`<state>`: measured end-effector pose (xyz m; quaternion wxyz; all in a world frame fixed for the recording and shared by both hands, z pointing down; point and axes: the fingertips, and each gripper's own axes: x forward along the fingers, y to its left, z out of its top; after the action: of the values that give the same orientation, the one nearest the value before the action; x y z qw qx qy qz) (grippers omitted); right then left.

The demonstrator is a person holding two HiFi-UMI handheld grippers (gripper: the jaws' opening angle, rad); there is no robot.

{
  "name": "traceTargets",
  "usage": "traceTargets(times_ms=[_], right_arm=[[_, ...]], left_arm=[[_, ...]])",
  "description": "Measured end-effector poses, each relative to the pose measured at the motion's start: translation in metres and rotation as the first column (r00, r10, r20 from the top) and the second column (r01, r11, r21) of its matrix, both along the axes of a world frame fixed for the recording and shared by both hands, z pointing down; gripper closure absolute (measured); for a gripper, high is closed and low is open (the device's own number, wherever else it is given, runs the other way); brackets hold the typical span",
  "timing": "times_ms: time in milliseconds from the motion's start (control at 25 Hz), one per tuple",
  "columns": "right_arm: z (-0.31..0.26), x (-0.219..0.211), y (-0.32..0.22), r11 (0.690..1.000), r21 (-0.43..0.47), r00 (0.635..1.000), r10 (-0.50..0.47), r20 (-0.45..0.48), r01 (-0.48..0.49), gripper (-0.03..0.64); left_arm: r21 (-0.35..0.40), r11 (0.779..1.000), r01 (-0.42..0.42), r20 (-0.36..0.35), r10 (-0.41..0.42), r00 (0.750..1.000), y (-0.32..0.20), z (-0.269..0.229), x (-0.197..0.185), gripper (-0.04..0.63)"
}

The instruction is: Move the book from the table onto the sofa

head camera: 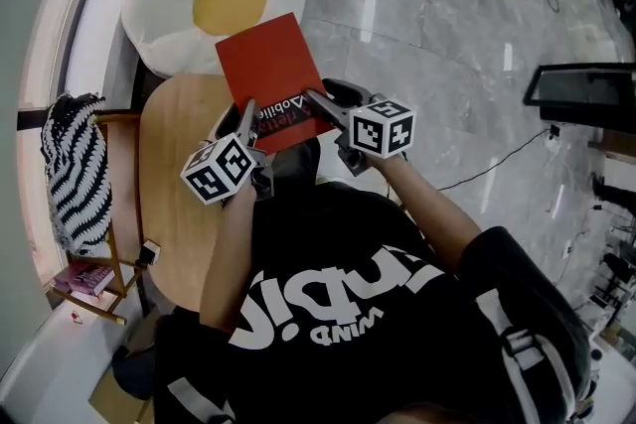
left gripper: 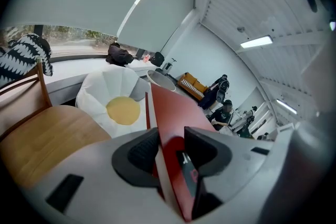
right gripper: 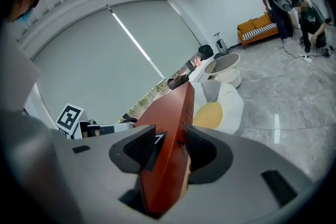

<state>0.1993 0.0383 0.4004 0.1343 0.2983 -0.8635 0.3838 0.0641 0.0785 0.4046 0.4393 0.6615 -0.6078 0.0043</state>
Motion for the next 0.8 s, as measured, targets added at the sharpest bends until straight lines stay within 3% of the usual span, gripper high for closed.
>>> traceTargets(times_ms=[800], right_arm=[[-0.016, -0.061, -0.143, 1.0, -0.009, 0.999, -0.018, 0.034, 0.018, 0.439]], left_arm=[[0.004, 0.999, 0.041, -0.008, -0.041, 0.999, -0.133, -0.02, -0.06, 0.434]])
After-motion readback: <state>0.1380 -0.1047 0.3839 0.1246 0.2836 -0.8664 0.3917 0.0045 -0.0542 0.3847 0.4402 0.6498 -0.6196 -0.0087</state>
